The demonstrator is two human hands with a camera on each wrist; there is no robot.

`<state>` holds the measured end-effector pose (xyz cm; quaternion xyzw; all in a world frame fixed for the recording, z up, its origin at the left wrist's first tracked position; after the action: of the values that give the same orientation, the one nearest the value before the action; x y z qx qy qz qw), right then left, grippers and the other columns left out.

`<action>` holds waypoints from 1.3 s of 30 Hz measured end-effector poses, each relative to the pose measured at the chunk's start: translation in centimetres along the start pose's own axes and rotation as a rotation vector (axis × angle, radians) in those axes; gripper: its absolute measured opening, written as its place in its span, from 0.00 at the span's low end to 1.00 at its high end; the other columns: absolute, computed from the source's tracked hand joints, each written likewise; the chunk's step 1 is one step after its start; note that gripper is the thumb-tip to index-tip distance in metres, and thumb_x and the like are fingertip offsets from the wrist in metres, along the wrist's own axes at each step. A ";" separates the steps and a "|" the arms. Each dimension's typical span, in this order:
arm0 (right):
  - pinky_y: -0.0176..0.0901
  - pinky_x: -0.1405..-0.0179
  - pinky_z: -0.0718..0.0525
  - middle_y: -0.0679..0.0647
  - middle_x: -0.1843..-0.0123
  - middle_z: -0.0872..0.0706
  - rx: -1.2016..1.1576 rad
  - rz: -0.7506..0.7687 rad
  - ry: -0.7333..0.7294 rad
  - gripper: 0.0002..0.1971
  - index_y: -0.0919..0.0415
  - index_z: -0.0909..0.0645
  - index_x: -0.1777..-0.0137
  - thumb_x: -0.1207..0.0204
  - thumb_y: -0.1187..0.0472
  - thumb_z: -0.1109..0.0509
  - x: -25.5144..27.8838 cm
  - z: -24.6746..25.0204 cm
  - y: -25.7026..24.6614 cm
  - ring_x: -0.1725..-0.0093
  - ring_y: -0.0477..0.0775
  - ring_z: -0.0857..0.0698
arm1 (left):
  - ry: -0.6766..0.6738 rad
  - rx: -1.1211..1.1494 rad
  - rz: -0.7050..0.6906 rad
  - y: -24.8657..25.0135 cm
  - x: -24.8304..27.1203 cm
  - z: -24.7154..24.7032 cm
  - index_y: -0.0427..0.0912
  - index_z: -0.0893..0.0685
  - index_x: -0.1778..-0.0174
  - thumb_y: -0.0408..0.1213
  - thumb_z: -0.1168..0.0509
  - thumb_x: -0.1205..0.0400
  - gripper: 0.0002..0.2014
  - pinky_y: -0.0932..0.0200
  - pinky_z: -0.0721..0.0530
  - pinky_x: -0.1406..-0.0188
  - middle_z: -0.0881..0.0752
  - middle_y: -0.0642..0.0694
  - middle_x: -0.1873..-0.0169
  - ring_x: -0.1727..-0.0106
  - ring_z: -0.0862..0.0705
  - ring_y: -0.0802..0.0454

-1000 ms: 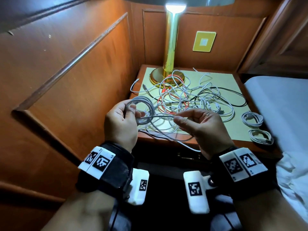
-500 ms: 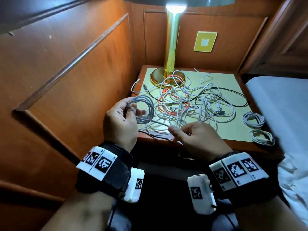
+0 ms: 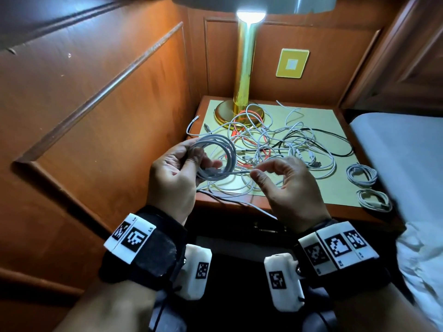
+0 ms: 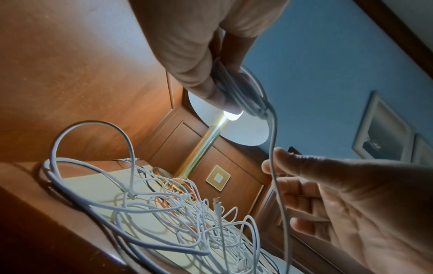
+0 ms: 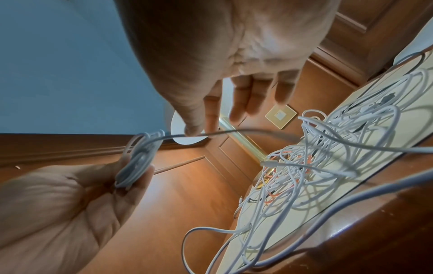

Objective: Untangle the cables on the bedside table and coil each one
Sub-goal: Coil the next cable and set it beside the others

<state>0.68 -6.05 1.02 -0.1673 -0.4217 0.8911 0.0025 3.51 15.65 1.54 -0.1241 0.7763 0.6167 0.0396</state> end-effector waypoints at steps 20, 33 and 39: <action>0.42 0.52 0.13 0.55 0.51 0.06 -0.751 -0.152 -0.186 0.15 0.61 0.09 0.46 0.33 0.60 0.17 0.3 -2.5 -0.9 0.52 0.50 0.08 | -0.055 -0.255 -0.096 -0.2 1.6 -1.9 0.42 0.11 0.64 0.33 0.35 0.15 0.13 0.50 0.13 0.56 0.13 0.48 0.71 0.65 0.15 0.51; 0.61 0.42 0.12 0.52 0.54 0.07 -0.543 -0.067 -0.066 0.07 0.53 0.11 0.51 0.28 0.57 0.26 0.0 -2.1 -0.6 0.51 0.55 0.08 | -0.139 -0.171 0.059 -2.5 2.1 -3.3 0.41 0.14 0.41 0.37 0.38 0.19 0.13 0.38 0.11 0.45 0.09 0.42 0.62 0.57 0.09 0.41; 0.58 0.41 0.12 0.55 0.51 0.07 -0.584 -0.069 -0.104 0.11 0.58 0.13 0.45 0.26 0.57 0.29 0.1 -2.7 -0.8 0.49 0.55 0.09 | -0.173 -0.369 -0.065 -1.2 2.4 -3.8 0.54 0.13 0.54 0.43 0.41 0.17 0.10 0.55 0.12 0.53 0.11 0.56 0.63 0.59 0.12 0.58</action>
<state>1.32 -3.53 0.02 -0.1008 -0.6654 0.7387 -0.0370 1.78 11.41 0.79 -0.1005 0.6393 0.7554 0.1027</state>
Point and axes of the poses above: each hand's wrist, its own x-axis away from the middle knuckle, its own z-axis out of the back of the hand, y = z × x, the point moved 9 cm from there along -x, towards the middle knuckle
